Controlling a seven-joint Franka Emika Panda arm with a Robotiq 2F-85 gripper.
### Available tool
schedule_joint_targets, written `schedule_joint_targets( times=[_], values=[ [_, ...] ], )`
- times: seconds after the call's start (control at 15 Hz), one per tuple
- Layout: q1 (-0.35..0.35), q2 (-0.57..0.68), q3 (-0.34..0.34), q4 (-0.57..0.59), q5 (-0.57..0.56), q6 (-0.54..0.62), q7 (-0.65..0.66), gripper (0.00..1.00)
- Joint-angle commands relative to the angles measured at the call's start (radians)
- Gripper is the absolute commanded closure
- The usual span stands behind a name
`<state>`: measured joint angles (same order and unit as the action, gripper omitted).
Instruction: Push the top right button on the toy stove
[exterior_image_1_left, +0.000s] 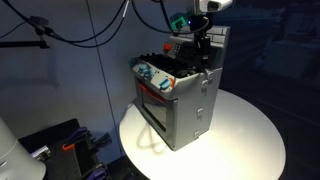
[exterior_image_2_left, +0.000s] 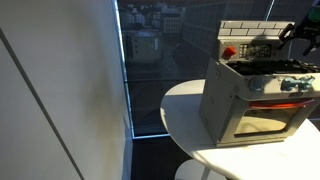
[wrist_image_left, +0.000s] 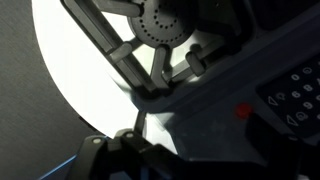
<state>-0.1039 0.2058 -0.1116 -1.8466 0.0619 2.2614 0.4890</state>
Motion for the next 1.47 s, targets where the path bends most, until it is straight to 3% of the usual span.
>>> schedule_joint_targets(
  times=[0.0,1.4],
  values=[
    [0.005,-0.011,-0.002,0.010,0.035,-0.034,-0.031,0.00],
    [0.014,-0.002,0.003,0.029,0.035,-0.044,-0.025,0.00]
  ],
)
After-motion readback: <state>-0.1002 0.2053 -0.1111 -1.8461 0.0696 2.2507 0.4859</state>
